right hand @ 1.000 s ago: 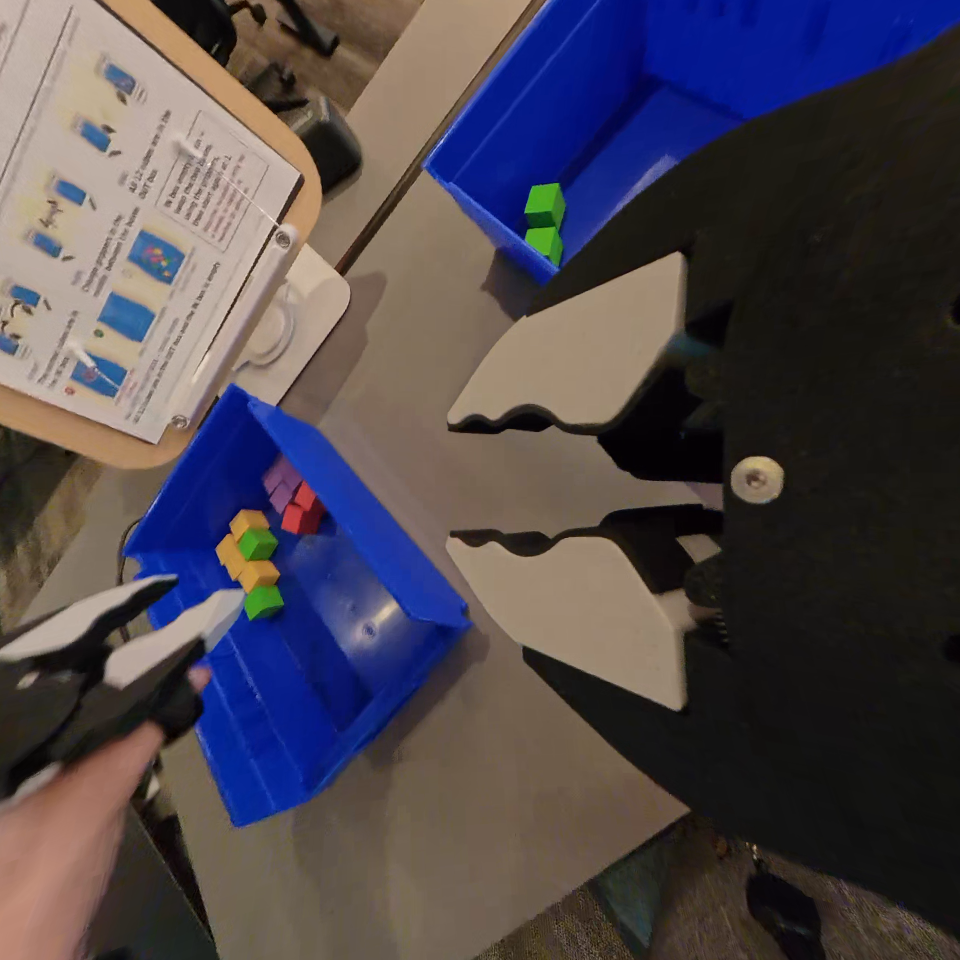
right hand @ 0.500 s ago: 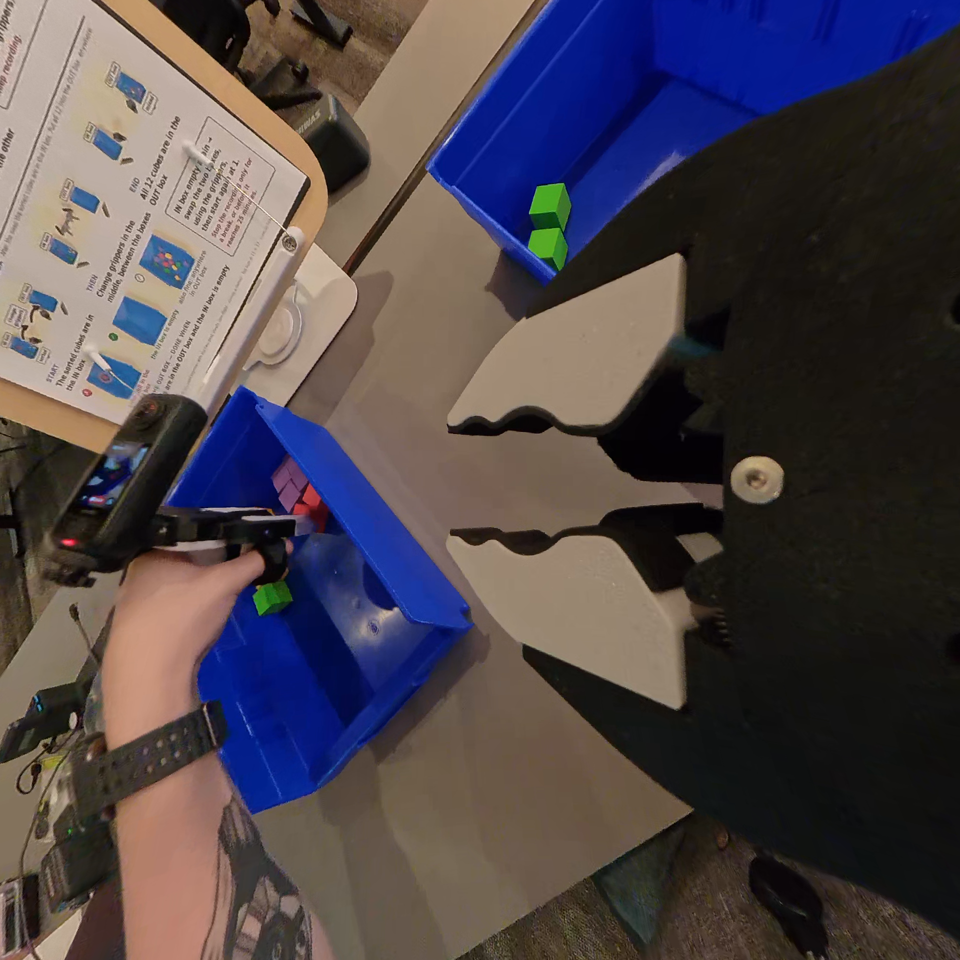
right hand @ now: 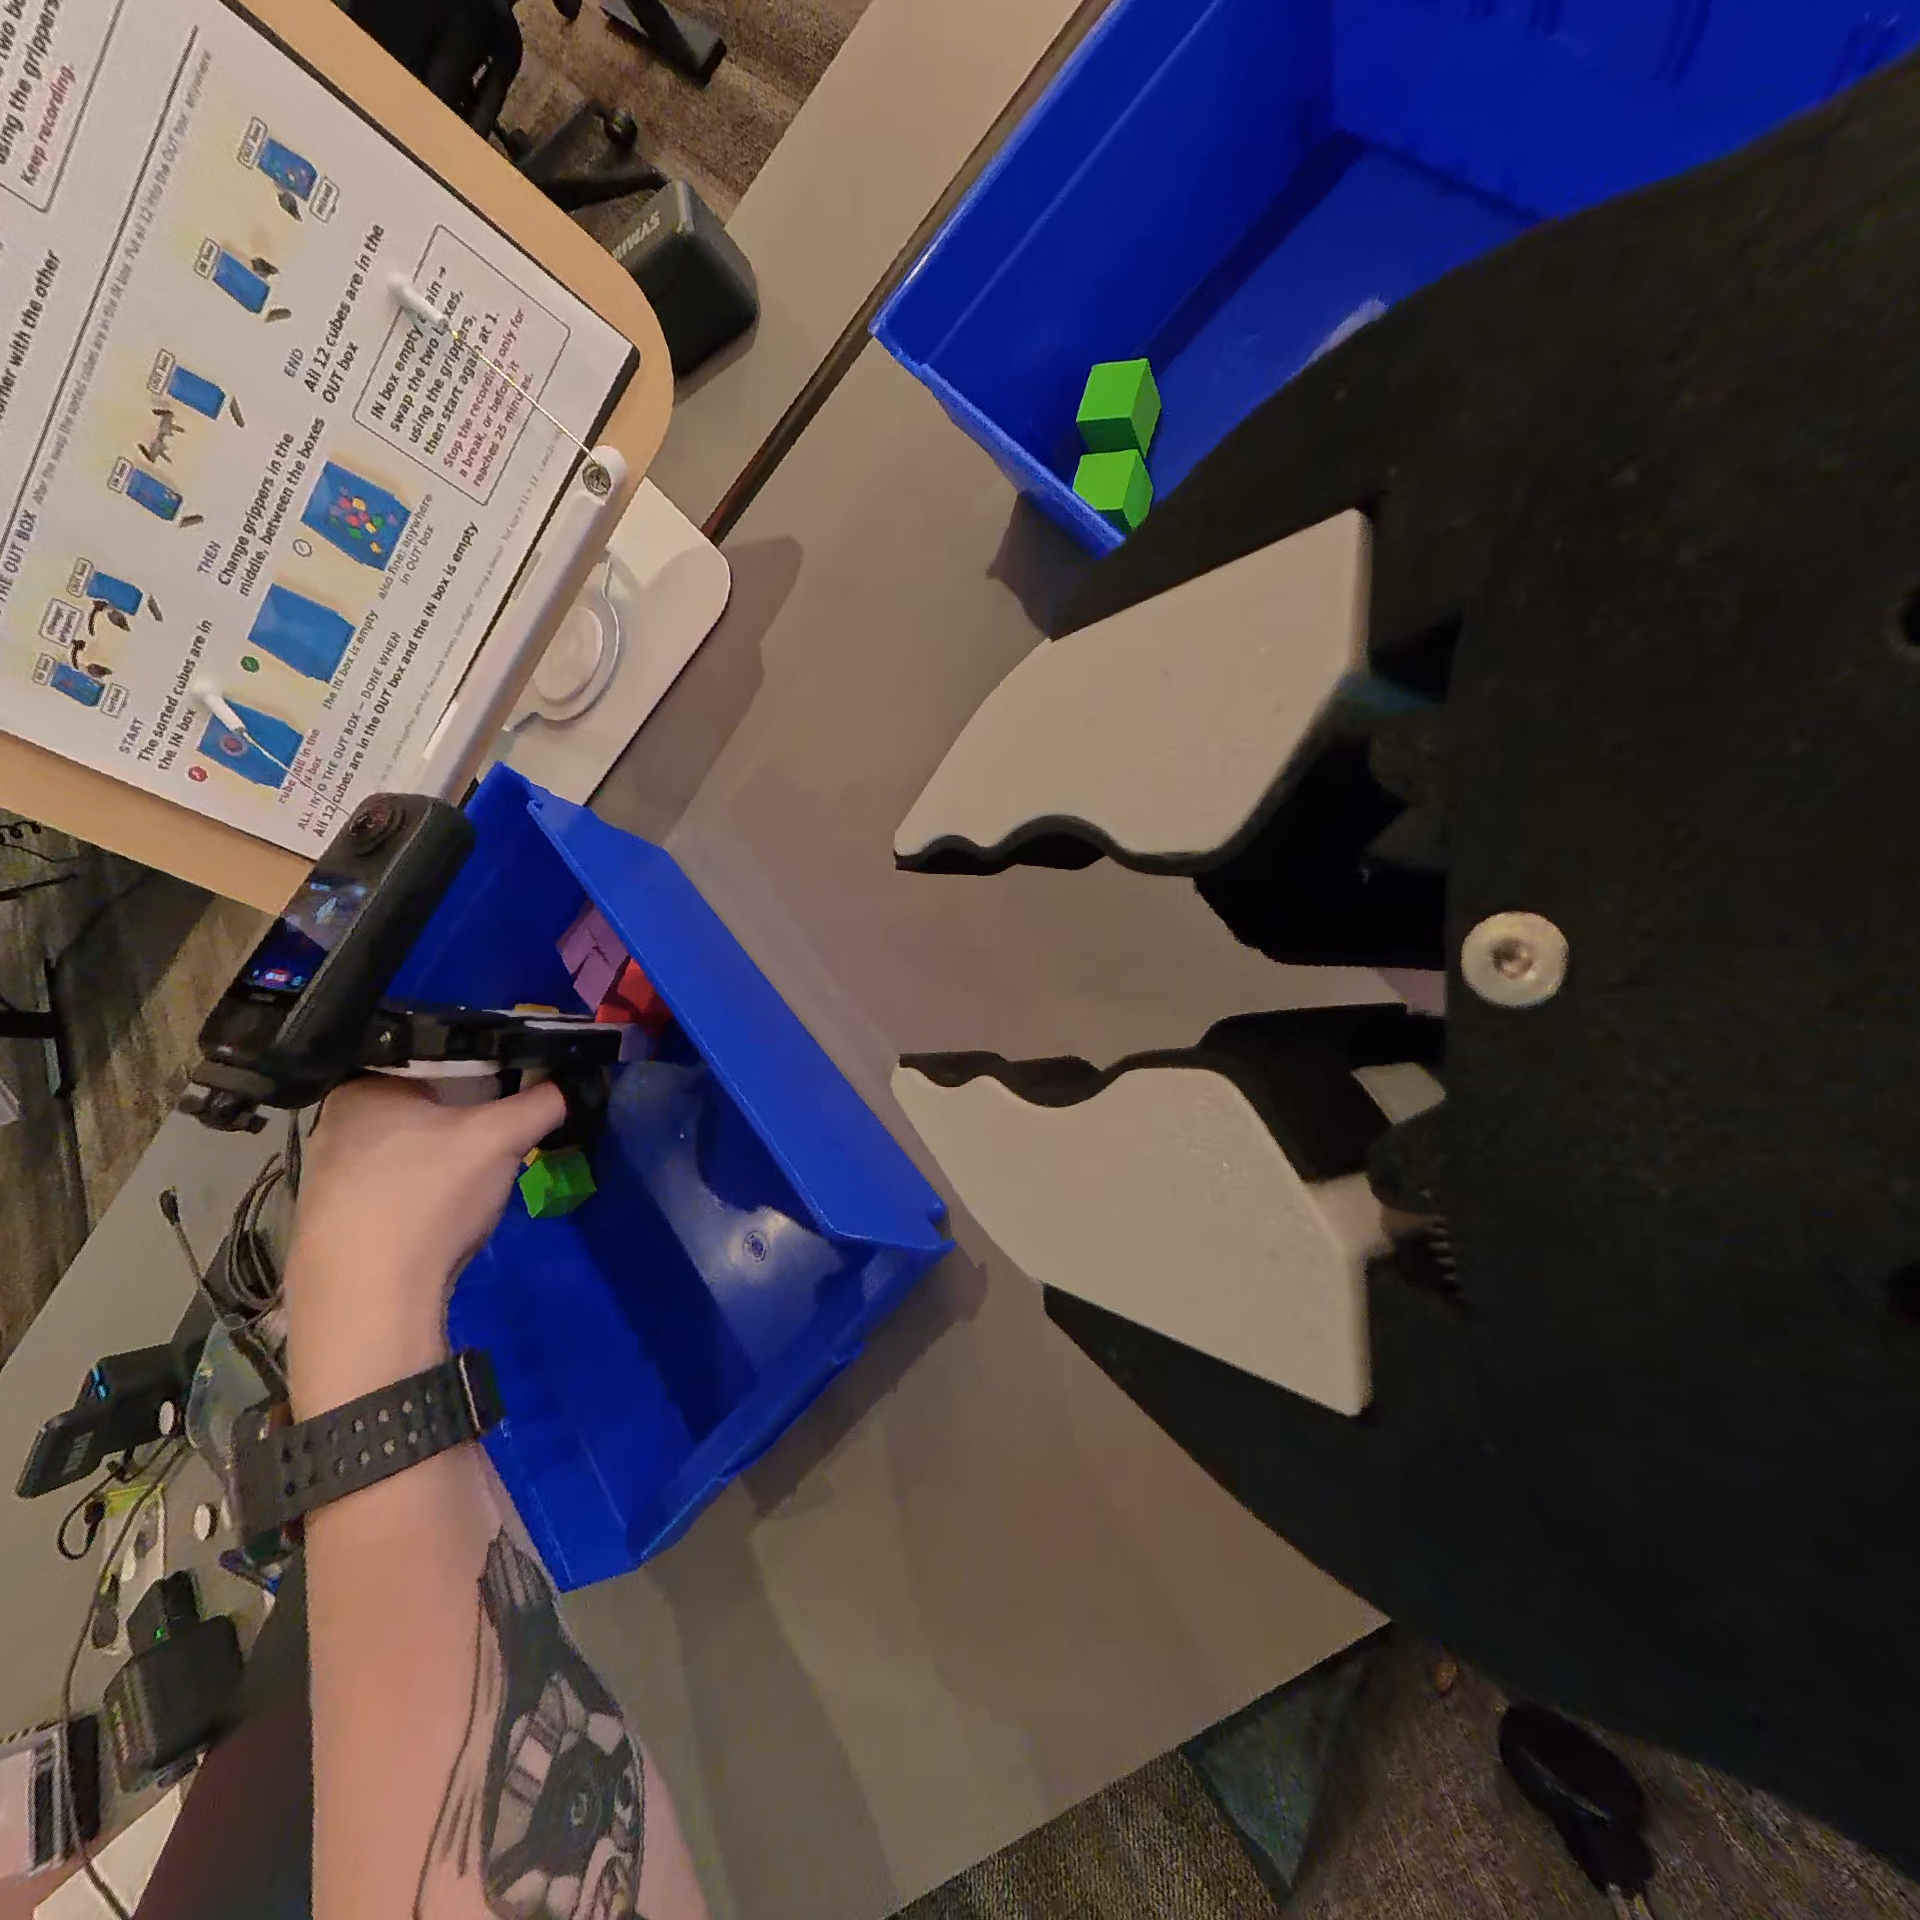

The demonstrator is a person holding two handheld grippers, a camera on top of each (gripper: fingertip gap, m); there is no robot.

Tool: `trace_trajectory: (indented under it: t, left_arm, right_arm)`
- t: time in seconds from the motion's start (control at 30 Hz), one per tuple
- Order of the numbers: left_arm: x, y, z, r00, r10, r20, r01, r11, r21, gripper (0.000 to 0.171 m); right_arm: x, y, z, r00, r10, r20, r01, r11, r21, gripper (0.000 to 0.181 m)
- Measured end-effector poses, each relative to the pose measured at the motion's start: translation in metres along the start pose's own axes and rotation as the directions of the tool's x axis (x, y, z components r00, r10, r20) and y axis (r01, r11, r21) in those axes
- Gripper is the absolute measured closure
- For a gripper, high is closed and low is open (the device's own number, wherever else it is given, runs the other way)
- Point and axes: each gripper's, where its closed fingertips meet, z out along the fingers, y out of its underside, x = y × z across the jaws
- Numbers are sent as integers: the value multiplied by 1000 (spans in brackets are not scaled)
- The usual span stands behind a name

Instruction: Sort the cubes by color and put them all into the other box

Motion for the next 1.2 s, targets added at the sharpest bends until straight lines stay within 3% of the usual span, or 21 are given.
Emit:
trace_trajectory:
  t: [0.2, 0.3, 0.37, 0.47, 0.6, 0.77, 1.2]
  left_arm:
    - [5, 10, -29, 999, -40, -28, 41, 998, 44, 142]
    - [27, 6, -65, 988, 13, -153, 21, 976, 218, 143]
    - [57, 0, -102, 926, 78, -368, 80, 915, 396, 143]
    - [99, 2, -161, 746, 242, -620, 197, 809, 553, 143]
    - [143, 14, -197, 548, 379, -745, 237, 784, 573, 143]
    - [186, 13, -219, 421, 459, -783, 234, 779, 582, 144]
    - [223, 8, -231, 356, 495, -793, 196, 790, 581, 143]
  right_arm:
    - [-4, 4, 10, 1000, -4, 29, 5, 1000, -14, 149]
    - [-11, 1, 17, 996, -67, 56, 66, 997, 31, 148]
    - [-16, -7, 22, 986, -155, 55, 147, 981, 130, 148]
    - [-29, -14, 30, 969, -232, 89, 207, 952, 224, 143]
    - [-43, -30, 37, 921, -389, 18, 358, 865, 351, 133]
    - [-53, -40, 48, 836, -536, -113, 535, 755, 378, 134]
    - [-54, -44, 39, 801, -570, -181, 590, 704, 395, 153]
